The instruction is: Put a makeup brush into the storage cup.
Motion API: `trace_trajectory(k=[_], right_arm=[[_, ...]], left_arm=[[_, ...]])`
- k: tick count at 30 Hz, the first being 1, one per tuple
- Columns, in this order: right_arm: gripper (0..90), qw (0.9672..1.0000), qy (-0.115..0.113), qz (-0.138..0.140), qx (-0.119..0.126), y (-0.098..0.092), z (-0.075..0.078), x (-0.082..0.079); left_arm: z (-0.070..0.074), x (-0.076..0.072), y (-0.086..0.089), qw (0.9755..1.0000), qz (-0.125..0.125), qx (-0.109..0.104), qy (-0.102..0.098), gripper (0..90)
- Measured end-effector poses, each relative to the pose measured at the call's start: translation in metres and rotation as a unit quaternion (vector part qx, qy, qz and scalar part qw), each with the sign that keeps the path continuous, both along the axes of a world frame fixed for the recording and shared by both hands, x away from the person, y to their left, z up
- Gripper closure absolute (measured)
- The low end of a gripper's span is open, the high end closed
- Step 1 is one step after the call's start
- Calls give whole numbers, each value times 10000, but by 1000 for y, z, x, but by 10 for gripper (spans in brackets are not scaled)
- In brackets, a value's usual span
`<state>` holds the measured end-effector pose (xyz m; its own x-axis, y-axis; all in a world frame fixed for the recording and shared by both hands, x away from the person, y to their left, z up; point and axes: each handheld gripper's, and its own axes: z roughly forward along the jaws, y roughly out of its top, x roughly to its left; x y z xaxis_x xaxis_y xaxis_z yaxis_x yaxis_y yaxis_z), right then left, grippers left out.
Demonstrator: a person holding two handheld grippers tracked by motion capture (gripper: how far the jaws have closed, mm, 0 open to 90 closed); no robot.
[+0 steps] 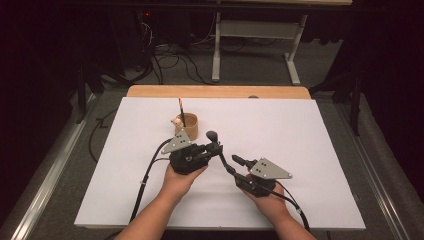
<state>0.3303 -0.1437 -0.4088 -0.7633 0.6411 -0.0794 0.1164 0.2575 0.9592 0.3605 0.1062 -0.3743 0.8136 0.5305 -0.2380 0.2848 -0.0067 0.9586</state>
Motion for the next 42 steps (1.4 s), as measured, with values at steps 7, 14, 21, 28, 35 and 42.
trace_trajectory(k=[7, 14, 21, 28, 35, 42], right_arm=[[591, 9999, 40, -110, 13, -4, 2, 1], [577, 9999, 6, -139, 77, -7, 4, 2], [559, 9997, 17, -205, 99, -11, 6, 4], [527, 9996, 52, -240, 146, -16, 7, 6], [475, 9993, 83, -303, 195, -21, 9, 8], [428, 9990, 105, -352, 266, -28, 10, 10]], left_arm=[[0, 0, 3, 9999, 85, 75, -28, 778], [0, 1, 7, 9998, 175, 127, -49, 778], [1, 2, 11, 9993, 286, 215, -68, 778], [1, 2, 16, 9989, 379, 282, -79, 778], [1, 2, 22, 9981, 487, 356, -85, 778], [1, 4, 31, 9967, 655, 463, -98, 778]])
